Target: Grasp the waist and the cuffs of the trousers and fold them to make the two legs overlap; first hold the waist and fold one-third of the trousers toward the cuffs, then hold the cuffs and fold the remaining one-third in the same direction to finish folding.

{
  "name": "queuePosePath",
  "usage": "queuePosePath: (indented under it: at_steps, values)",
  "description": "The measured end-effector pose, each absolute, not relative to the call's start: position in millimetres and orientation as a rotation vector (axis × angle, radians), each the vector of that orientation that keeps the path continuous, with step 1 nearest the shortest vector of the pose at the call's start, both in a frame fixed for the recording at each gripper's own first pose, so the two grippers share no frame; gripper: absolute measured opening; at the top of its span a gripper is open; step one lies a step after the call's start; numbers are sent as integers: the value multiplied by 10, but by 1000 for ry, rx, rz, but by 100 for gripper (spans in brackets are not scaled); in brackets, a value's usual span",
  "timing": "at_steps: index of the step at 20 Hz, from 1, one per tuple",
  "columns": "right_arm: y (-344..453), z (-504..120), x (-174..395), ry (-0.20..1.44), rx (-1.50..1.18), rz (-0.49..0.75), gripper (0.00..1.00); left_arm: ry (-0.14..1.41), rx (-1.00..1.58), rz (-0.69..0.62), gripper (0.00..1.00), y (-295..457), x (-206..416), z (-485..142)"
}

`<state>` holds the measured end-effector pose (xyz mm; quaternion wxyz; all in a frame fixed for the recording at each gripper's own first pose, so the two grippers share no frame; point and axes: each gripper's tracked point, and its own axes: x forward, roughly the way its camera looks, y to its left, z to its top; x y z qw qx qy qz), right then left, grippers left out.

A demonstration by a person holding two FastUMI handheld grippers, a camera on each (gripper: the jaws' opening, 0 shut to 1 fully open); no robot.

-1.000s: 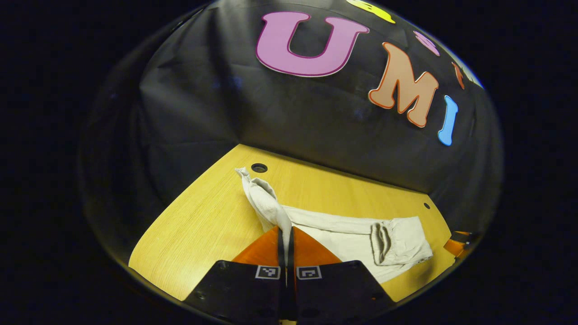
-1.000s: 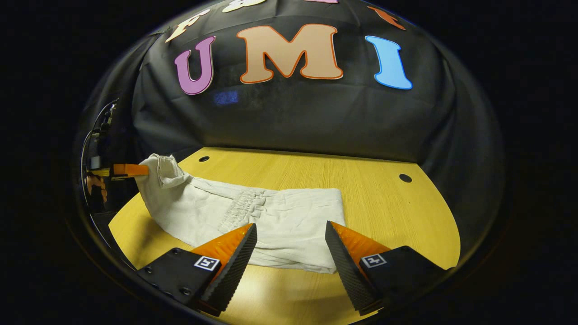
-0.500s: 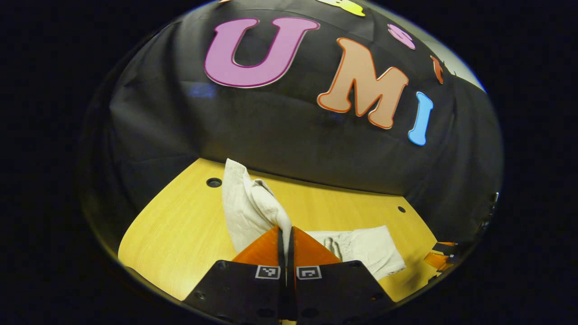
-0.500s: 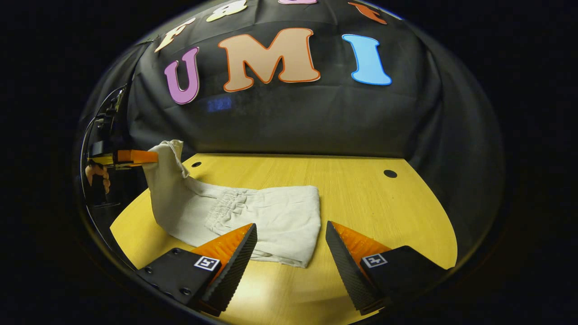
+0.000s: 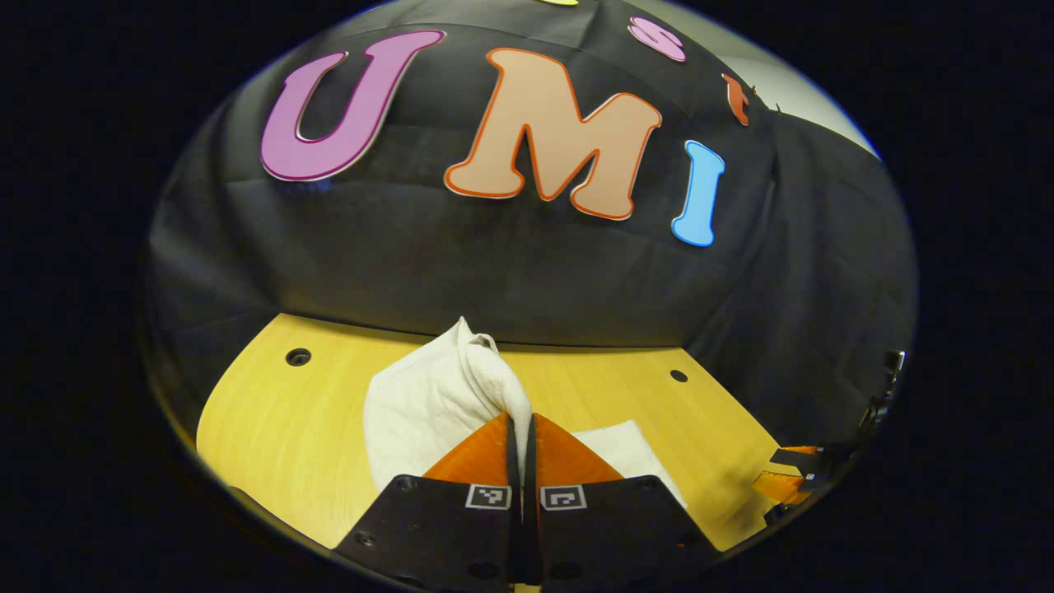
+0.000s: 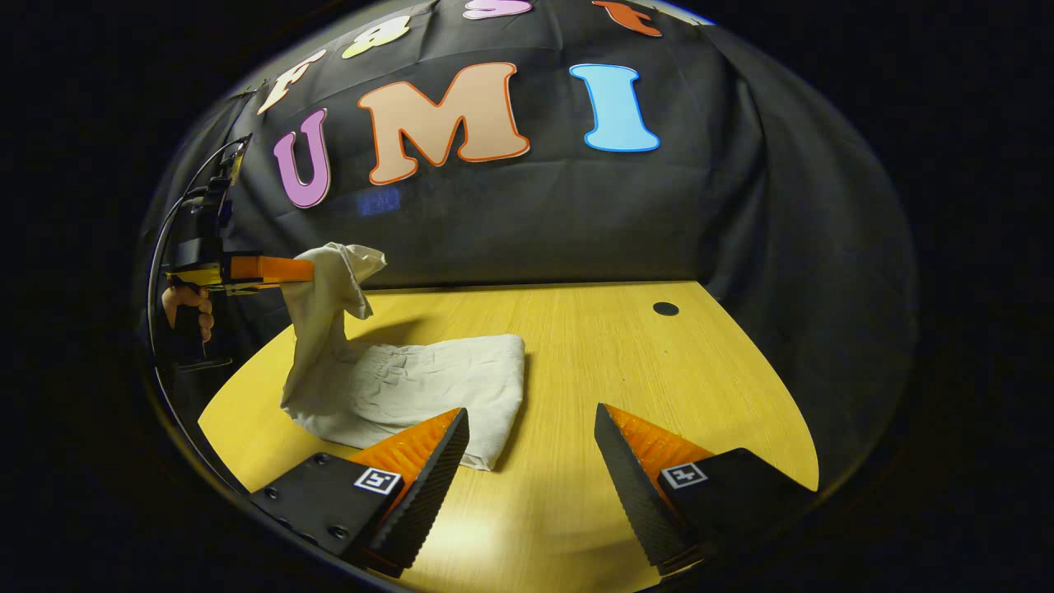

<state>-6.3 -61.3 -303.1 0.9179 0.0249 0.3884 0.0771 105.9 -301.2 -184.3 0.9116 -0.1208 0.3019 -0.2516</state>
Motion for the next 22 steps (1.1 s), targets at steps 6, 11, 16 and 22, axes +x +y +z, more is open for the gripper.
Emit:
queuePosePath:
  at_steps: [6, 11, 16, 22]
  values:
    - [-966, -3028, -148, 799, 64, 128, 99, 652, -232, -631, 0, -3848, 870, -1868]
    - [-1078, -3080, -174, 808, 70, 134, 98, 706, -197, -698, 0, -4273, 523, -2149]
    - [-1030, -3090, -140, 803, 80, 172, 94, 772, -144, -714, 0, -4419, 102, -2564]
    - [-730, -3015, 39, 776, 80, 259, 98, 782, -147, -725, 16, -4398, -301, -2701]
